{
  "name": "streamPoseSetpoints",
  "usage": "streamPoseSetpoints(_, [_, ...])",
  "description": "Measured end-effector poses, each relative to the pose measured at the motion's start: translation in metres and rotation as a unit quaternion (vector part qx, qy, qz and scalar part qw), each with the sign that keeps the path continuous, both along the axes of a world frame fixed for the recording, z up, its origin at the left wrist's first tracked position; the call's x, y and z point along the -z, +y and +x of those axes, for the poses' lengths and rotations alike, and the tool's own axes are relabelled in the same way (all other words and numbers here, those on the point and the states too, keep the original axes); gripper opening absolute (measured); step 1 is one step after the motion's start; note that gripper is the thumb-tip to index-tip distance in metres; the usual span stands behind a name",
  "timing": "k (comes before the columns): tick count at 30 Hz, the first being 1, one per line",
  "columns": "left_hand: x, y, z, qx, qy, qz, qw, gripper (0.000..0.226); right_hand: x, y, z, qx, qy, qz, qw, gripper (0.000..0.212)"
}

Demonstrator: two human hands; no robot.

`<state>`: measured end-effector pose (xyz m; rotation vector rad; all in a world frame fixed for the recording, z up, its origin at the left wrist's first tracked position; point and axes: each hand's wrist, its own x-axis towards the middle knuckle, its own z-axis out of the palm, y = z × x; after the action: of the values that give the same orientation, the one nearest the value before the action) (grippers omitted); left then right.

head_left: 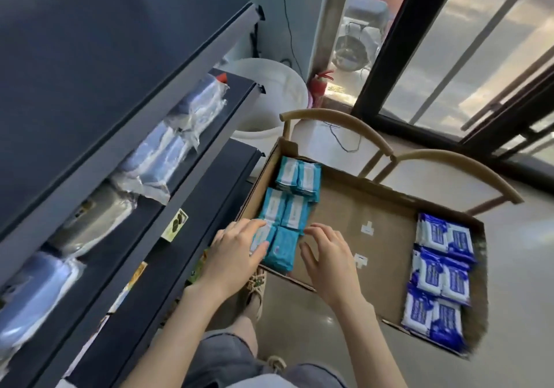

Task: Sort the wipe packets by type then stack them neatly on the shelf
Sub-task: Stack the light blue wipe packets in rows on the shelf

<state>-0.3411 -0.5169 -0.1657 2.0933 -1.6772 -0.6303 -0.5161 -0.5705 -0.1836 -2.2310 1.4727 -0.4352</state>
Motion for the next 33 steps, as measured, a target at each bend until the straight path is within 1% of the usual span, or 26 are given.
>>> streamPoseSetpoints(3, [0.022, -0.046, 0.024, -0.004, 0.027, 0.045, 0.999, 0.037, 0.02, -0.037, 0.021, 0.022, -0.004, 0.044, 0.999, 0.022])
streamPoseSetpoints(7, [0.061, -0.102, 0.046, -0.001, 0.056, 0.111, 0.992, 0.036, 0.051, -0.087, 0.044, 0.052, 0.015, 0.117, 0.992, 0.026])
streamPoseSetpoints(10, [0.097, -0.14, 0.053, 0.002, 0.074, 0.154, 0.985, 0.036, 0.078, -0.123, 0.057, 0.072, 0.025, 0.159, 0.984, 0.029])
streamPoseSetpoints(14, [0.148, -0.178, 0.054, -0.024, 0.099, 0.191, 0.976, 0.034, 0.122, -0.157, 0.067, 0.107, 0.033, 0.209, 0.972, 0.028])
streamPoseSetpoints(19, [0.228, -0.21, 0.047, -0.051, 0.128, 0.235, 0.962, 0.038, 0.201, -0.187, 0.074, 0.146, 0.027, 0.277, 0.949, 0.03])
streamPoseSetpoints(23, [0.291, -0.224, 0.041, -0.105, 0.133, 0.27, 0.948, 0.046, 0.265, -0.202, 0.072, 0.178, 0.024, 0.321, 0.93, 0.035])
streamPoseSetpoints(28, [0.35, -0.23, 0.031, -0.182, 0.11, 0.304, 0.929, 0.068, 0.324, -0.208, 0.066, 0.216, 0.02, 0.341, 0.915, 0.049])
streamPoseSetpoints(30, [0.365, -0.231, 0.026, -0.205, 0.097, 0.31, 0.923, 0.071, 0.339, -0.209, 0.064, 0.234, 0.022, 0.335, 0.912, 0.055])
streamPoseSetpoints(33, [0.376, -0.233, 0.02, -0.243, 0.08, 0.304, 0.918, 0.07, 0.353, -0.211, 0.063, 0.256, 0.011, 0.329, 0.909, 0.064])
